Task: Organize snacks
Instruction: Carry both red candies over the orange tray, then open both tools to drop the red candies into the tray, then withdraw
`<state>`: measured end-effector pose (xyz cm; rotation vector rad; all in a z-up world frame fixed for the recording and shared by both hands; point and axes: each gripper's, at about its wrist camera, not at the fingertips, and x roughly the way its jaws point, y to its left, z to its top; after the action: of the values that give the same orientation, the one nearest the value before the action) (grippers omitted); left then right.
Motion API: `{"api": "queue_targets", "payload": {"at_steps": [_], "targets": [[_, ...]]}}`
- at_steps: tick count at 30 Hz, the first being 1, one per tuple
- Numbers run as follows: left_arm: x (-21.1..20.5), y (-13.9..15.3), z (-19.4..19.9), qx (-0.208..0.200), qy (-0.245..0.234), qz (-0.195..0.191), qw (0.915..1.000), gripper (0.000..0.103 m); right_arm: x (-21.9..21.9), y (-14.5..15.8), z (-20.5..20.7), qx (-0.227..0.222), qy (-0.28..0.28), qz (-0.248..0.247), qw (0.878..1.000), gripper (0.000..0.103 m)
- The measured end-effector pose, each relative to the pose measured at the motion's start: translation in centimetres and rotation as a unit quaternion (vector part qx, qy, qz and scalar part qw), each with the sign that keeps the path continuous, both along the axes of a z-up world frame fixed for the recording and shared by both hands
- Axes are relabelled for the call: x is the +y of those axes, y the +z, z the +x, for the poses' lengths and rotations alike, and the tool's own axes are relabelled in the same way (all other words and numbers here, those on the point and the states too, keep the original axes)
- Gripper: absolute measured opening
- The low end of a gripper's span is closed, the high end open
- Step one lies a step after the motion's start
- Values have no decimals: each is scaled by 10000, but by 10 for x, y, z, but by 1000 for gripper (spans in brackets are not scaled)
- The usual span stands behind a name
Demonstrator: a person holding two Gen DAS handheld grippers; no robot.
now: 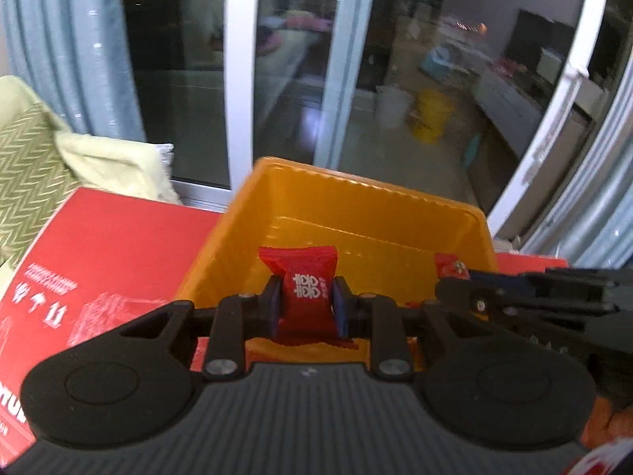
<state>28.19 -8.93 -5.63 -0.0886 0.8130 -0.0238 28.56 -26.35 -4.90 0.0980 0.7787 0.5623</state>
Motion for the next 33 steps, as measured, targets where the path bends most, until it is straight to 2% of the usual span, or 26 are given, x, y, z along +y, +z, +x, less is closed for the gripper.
{"api": "queue_targets", "payload": {"at_steps": [6, 17, 24, 33], "targets": [[-14, -21, 35, 244, -185, 6, 9995, 24, -17, -8, 27, 132, -305, -65, 9994, 17], [-25, -44, 74, 487, -330, 228, 9980, 25, -25, -18, 41, 321, -507, -80, 9982, 17], [-16, -40, 72, 398, -217, 135, 9989, 28, -27, -16, 47, 335, -511, -40, 9981, 17], [14, -18, 38, 214, 152, -103, 9996, 28, -20, -17, 52, 312, -401, 12, 9987, 17]]}}
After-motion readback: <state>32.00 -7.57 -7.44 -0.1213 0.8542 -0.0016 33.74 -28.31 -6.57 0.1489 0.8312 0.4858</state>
